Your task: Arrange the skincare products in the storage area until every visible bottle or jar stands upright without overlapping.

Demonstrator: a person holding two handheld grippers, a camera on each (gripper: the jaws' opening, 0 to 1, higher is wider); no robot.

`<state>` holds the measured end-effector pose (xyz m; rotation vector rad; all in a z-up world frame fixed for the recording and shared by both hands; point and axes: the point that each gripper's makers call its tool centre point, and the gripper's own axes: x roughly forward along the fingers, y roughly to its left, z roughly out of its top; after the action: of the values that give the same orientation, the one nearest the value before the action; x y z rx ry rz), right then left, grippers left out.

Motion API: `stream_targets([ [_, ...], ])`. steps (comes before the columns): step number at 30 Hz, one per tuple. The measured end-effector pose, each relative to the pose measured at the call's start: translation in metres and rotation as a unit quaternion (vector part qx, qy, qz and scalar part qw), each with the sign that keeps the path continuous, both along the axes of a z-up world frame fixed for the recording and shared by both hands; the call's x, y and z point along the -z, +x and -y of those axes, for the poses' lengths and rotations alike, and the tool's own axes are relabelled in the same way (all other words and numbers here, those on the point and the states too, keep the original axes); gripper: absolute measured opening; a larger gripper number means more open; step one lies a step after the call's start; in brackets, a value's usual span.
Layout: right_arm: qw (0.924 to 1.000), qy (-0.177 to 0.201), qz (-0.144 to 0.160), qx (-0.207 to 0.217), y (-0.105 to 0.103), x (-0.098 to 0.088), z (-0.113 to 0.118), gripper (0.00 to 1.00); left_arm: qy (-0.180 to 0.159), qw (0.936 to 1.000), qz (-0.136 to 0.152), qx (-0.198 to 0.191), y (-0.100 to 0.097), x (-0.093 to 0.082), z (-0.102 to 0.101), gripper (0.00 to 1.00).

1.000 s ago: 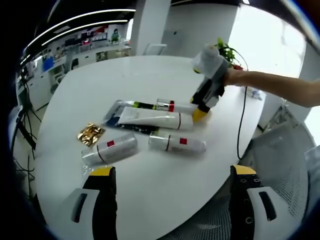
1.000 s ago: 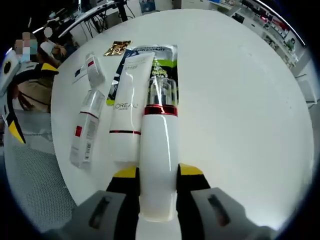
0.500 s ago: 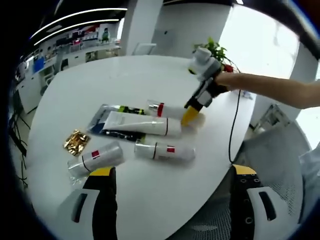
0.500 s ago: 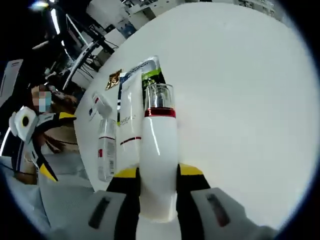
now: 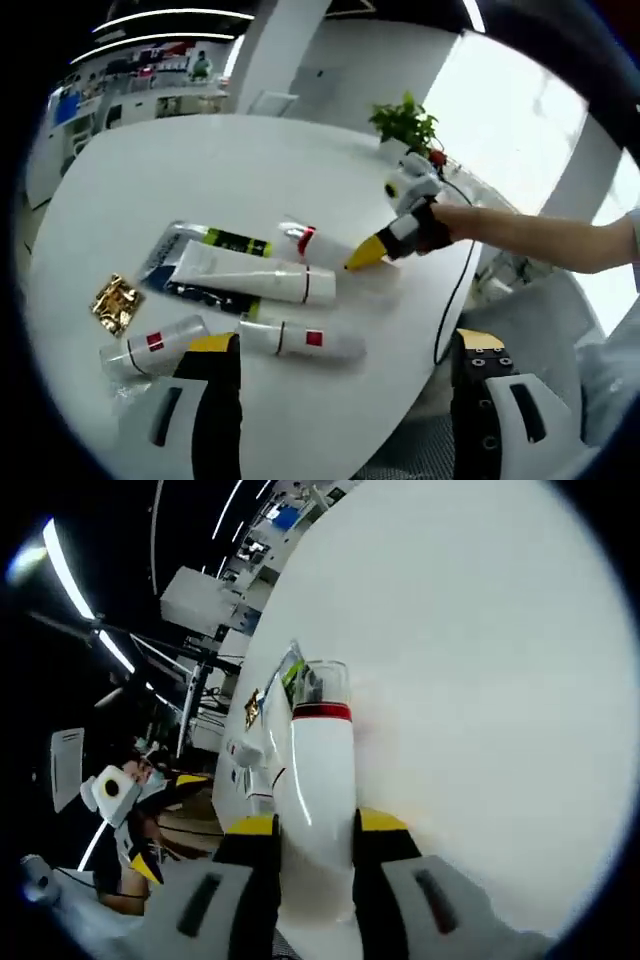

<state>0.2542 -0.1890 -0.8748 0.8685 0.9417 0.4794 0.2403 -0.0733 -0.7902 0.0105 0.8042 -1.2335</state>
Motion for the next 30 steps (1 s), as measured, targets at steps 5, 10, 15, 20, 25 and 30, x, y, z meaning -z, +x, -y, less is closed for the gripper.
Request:
stream_targets([
  [5,0.9995,0.023,0.012,0.018,-0.005,-0.006,-0.003,0.25,-0.027,0.9987,-0.043,0.008,-0.005,-0.002,0.014,0.73],
  [10,0.9984,0.04,0.036,0.016,-0.008,-0.023,-0.008,0.25,-0.029,0.9982,-0.049,0.016,-0.007,-0.004,0.022,0.71],
  [15,0.997,0.049,0.06,0.005,-0.012,-0.04,-0.016,0.25,-0.056,0.9958,-0.071,0.016,-0.003,-0.01,0.035,0.7],
  [20,0.9941,0.059,0.09,-0.005,-0.016,-0.06,-0.024,0.25,-0.074,0.9923,-0.096,0.026,-0.002,-0.01,0.049,0.69],
  [25,0.9915,0.063,0.111,-0.026,-0.022,-0.075,-0.032,0.25,-0.096,0.9883,-0.114,0.033,0.001,-0.016,0.064,0.68],
  [30,0.9887,0.072,0.128,-0.029,-0.026,-0.088,-0.038,0.25,-0.116,0.9831,-0.136,0.037,0.006,-0.018,0.074,0.67],
])
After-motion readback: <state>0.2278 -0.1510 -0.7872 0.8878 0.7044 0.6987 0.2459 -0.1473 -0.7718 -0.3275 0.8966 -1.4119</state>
